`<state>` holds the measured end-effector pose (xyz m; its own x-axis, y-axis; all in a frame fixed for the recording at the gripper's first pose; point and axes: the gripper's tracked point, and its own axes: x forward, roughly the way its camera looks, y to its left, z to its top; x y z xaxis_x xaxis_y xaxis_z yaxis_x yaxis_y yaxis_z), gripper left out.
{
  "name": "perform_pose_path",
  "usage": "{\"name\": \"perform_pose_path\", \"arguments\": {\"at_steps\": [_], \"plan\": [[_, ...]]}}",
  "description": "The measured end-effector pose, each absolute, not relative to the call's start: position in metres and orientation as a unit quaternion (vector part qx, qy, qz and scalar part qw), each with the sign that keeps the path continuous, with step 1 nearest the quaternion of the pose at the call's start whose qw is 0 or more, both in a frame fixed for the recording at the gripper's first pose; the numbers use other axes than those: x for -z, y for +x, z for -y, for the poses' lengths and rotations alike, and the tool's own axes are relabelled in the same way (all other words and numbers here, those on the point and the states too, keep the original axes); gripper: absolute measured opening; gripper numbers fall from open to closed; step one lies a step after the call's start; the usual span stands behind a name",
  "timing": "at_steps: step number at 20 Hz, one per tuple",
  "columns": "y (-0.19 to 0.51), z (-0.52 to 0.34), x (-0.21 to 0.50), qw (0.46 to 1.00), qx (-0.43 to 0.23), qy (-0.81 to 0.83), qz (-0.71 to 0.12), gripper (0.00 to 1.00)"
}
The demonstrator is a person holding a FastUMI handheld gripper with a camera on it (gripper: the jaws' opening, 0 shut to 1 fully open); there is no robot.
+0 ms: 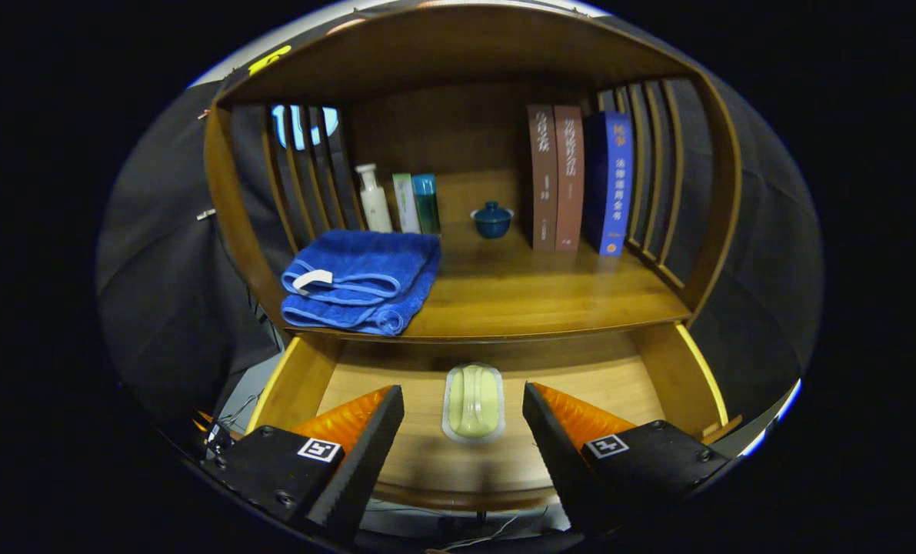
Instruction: Pull open the drawer, take out the items inside it, and place them on the countertop above the cabinet.
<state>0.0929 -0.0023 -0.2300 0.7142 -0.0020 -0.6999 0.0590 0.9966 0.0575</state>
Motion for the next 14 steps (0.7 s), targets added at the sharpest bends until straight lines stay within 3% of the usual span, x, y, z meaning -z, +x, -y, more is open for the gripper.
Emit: {"name": "perform_pose_path", "arguments": {"at_steps": [8,11,14], "plan": [[0.124,0.016,0.313,0.861,0.038,0.024,-0.507,0.9],[0.12,0.011,0.334,0.835,0.029,0.018,-0.549,0.64],[0.121,0.01,0.345,0.825,0.026,0.011,-0.564,0.63]]}}
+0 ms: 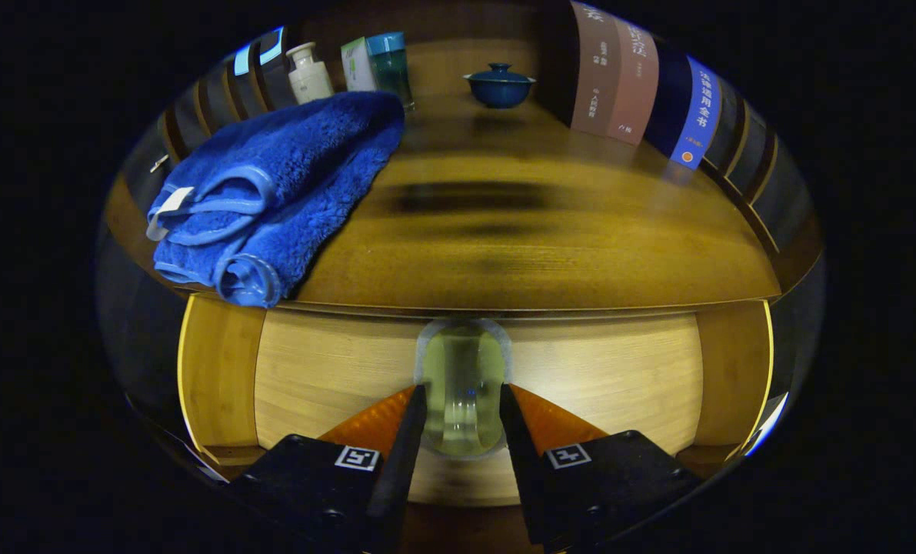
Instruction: Pull open the drawer, take out the items inside it, and place them on the countertop above the cabinet.
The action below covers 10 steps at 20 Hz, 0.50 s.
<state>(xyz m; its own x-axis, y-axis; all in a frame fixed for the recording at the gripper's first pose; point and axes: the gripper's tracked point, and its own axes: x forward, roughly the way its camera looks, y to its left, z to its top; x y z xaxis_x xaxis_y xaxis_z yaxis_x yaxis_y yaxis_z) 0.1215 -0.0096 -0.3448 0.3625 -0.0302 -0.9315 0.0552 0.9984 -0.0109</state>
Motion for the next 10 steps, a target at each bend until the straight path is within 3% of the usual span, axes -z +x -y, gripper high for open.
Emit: {"name": "perform_pose_path", "arguments": {"at_steps": [4,9,10], "plan": [[0.1237,0.0119,0.3551,0.82,0.02,-0.001,-0.571,0.61],[0.1154,0.0136,0.3527,0.811,0.019,0.001,-0.584,0.28],[0.1155,0.0133,0.3526,0.811,0.016,0.001,-0.584,0.28]]}}
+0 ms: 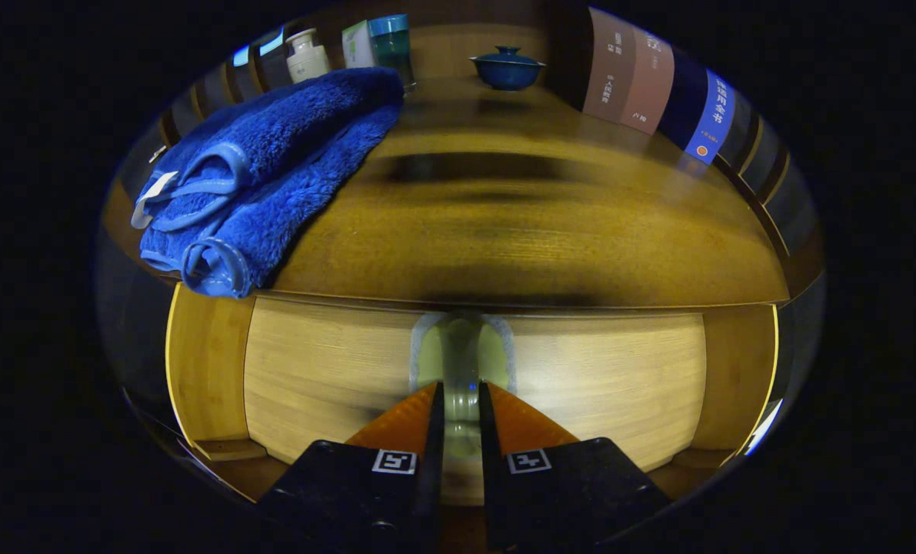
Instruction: Pull open the drawer, take out the items inside it, and place them on the countertop above the cabinet.
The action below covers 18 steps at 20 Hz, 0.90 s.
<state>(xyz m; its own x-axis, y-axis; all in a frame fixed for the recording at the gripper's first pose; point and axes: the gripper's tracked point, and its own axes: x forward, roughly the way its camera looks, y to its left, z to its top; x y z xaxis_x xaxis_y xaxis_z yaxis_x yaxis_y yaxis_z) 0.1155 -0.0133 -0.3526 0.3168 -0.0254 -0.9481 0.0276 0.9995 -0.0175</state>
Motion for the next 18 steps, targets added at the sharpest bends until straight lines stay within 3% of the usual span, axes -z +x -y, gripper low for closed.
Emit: {"name": "perform_pose_path", "arguments": {"at_steps": [6,7,13,18], "plan": [[0.109,0.012,0.356,0.824,0.007,0.013,-0.567,0.28],[0.108,0.015,0.342,0.825,0.011,0.014,-0.565,0.13],[0.092,0.016,0.335,0.824,0.004,0.029,-0.566,0.13],[0.074,0.002,0.271,0.859,-0.025,0.046,-0.51,0.12]]}}
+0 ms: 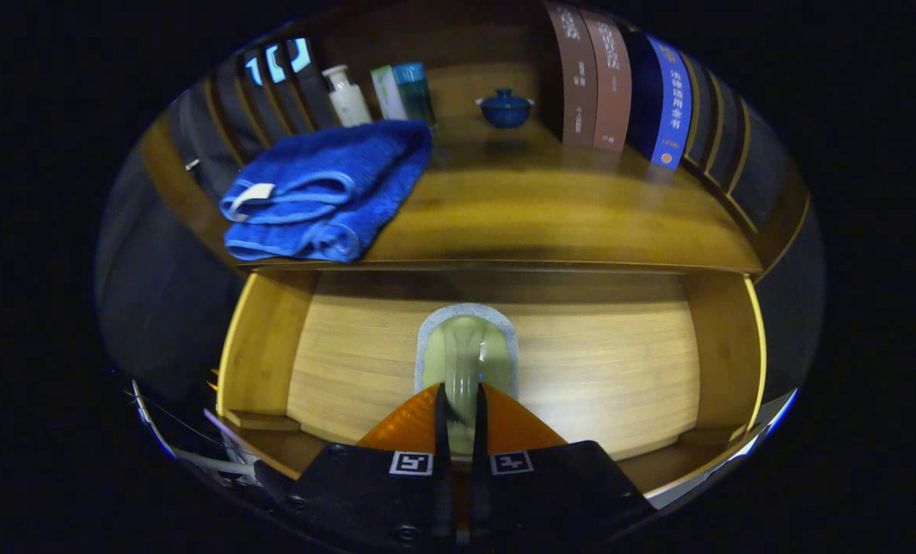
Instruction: Pull open the drawer, take out the items inside it, and place them on the countertop above the cabinet.
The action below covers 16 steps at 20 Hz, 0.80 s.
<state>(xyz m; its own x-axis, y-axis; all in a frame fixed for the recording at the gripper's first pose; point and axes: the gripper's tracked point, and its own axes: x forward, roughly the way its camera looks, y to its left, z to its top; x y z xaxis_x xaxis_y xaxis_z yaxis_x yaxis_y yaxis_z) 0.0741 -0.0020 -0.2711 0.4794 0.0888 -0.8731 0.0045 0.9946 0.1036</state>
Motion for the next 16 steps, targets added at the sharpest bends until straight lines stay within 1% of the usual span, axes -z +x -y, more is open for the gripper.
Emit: {"name": "perform_pose_path", "arguments": {"at_steps": [4,8,10,16], "plan": [[0.085,0.001,0.211,0.892,-0.036,0.052,-0.447,0.12],[0.136,0.014,0.181,0.914,-0.023,0.06,-0.401,0.12],[0.165,0.02,0.178,0.916,-0.011,0.071,-0.395,0.12],[0.239,0.032,0.202,0.904,0.01,0.089,-0.417,0.12]]}}
